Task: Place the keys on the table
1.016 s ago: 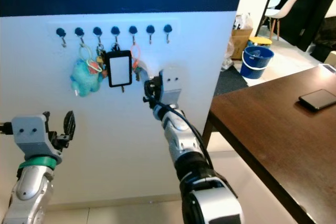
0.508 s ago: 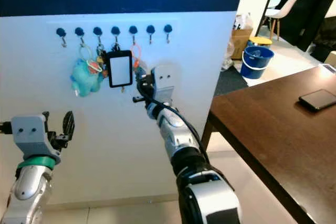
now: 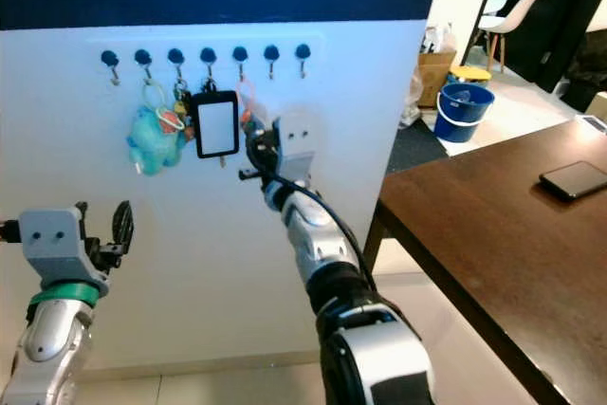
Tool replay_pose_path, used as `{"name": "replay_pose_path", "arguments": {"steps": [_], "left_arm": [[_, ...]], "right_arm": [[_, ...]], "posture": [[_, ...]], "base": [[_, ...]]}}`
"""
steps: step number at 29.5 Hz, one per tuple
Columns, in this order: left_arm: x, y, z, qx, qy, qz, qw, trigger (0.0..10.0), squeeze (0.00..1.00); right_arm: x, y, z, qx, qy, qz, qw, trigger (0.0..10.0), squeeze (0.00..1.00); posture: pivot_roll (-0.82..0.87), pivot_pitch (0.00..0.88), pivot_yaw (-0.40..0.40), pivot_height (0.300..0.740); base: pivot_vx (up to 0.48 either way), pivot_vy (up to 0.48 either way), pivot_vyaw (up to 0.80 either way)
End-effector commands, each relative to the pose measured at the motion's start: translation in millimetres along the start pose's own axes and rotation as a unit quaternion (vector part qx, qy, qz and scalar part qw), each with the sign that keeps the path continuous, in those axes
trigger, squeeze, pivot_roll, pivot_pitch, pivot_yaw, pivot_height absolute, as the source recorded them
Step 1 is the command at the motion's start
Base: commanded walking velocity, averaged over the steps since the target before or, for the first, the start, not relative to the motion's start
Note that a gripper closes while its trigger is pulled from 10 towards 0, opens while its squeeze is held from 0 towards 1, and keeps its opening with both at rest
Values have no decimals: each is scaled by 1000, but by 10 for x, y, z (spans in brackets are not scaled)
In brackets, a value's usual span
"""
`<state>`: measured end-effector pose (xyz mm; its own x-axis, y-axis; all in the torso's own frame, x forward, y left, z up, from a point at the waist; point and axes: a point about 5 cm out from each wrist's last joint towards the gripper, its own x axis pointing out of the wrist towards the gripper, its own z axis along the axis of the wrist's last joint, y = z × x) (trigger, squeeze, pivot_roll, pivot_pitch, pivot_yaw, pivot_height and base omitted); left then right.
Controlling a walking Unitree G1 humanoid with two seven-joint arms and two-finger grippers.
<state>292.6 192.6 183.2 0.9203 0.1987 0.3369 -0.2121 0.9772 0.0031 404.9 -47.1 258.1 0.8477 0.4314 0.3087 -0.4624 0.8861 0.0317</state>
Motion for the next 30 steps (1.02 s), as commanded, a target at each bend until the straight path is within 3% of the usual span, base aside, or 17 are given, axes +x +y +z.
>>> {"name": "replay_pose_path", "arguments": {"steps": [1, 15, 21, 24, 25, 26, 29, 30], "left_arm": [[-26, 54, -40, 2, 12, 9, 1000, 10000, 0], [-13, 36, -30, 1, 12, 5, 1000, 10000, 0], [-13, 36, -27, 1, 12, 4, 1000, 10000, 0], [-17, 36, -28, 2, 13, 4, 1000, 10000, 0], [-17, 36, -28, 2, 13, 4, 1000, 10000, 0], [-22, 34, -28, 1, 14, 3, 1000, 10000, 0], [-26, 33, -28, 1, 14, 3, 1000, 10000, 0], [-29, 30, -30, 1, 15, 2, 1000, 10000, 0]], "right_arm": [[45, 75, 123, 2, -35, 4, 999, 0, 0], [107, 226, 387, 27, -106, 17, 994, 0, 0], [134, 267, 404, 45, -97, 27, 994, 0, 0], [88, 282, 179, 33, -32, 40, 998, 0, 0], [88, 282, 179, 33, -32, 40, 998, 0, 0], [23, 239, 42, 26, -8, 35, 999, 0, 0], [-23, 210, -45, 23, 7, 30, 999, 0, 0], [-110, 151, -184, 24, 32, 23, 999, 0, 0]], "posture": [[-119, 56, 79, 740], [-123, 58, 87, 740], [-121, 60, 88, 740], [-121, 60, 88, 740], [-121, 60, 88, 740], [-118, 68, 90, 740], [-118, 68, 90, 740], [-125, 72, 94, 740]], "base": [[0, 0, 0], [0, 0, 0], [0, 0, 0], [0, 0, 0], [0, 0, 0], [0, 0, 0], [0, 0, 0], [0, 0, 0]]}}
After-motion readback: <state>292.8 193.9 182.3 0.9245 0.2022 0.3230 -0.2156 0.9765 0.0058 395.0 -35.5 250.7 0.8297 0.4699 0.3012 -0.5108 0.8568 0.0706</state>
